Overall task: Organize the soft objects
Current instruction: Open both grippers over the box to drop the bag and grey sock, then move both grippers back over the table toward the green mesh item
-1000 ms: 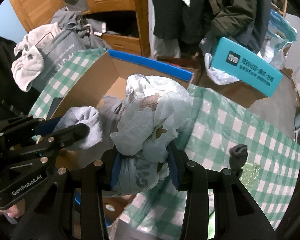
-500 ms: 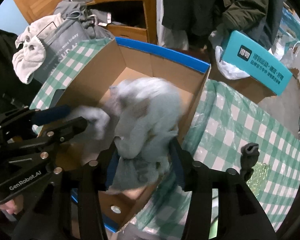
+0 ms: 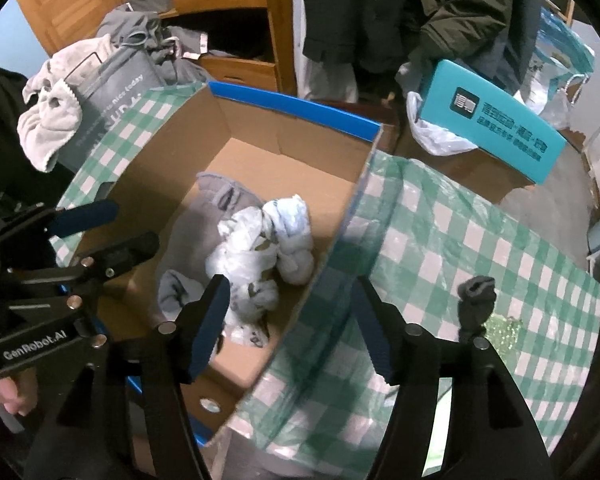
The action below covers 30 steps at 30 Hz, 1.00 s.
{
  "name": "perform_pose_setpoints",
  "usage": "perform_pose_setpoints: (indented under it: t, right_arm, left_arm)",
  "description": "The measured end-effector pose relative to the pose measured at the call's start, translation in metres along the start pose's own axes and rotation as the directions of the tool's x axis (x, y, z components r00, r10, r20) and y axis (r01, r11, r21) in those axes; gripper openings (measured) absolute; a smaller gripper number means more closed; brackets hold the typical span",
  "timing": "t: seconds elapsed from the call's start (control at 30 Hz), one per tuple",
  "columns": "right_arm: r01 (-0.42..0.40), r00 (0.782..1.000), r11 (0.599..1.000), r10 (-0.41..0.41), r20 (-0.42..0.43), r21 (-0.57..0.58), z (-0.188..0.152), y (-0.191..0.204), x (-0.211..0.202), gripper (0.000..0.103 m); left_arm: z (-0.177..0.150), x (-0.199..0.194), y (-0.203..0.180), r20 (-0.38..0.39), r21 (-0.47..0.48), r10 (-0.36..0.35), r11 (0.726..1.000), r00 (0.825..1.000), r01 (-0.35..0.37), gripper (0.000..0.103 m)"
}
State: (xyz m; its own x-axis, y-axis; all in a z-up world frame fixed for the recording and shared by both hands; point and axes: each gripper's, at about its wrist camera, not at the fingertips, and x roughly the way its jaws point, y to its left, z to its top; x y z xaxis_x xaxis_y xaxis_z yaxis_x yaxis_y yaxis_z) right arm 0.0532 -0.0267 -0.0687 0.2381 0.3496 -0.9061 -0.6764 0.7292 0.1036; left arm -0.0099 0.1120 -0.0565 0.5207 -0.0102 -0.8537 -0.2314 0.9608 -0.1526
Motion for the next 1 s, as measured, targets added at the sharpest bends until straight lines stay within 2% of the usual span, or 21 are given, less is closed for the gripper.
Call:
perform_pose_setpoints:
  t: [0.13,0.63,0.73,1.0]
  right_arm:
    - [0.027,1.0,1.0,-0.027,0.003,0.007,-0.007,-0.009,-0.004,0.067]
    - [0.067,0.998,0.993,-0.068,0.005,0.097,-0.037,-0.062,-0.017,0.068]
    - [0.069,0.997,0.991,-0.071,0.009,0.112,-0.043,-0.071,-0.02,0.068]
    - [0.086,0.996,0.982,-0.088,0.006,0.168,-0.061,-0.101,-0.027,0.069]
  left_arm:
    - [0.0,-0.002,-0.012,0.011,0.026,-0.007,1.0,1.0,0.007,0.065]
    - [0.003,0.001,-0.06,-0.014,0.085,-0.074,0.994,0.997,0.075,0.066]
    - [0.003,0.0,-0.074,-0.009,0.107,-0.08,0.991,0.997,0.08,0.071]
    - [0.001,0.007,-0.106,-0.028,0.161,-0.11,0.98,0.994,0.113,0.071]
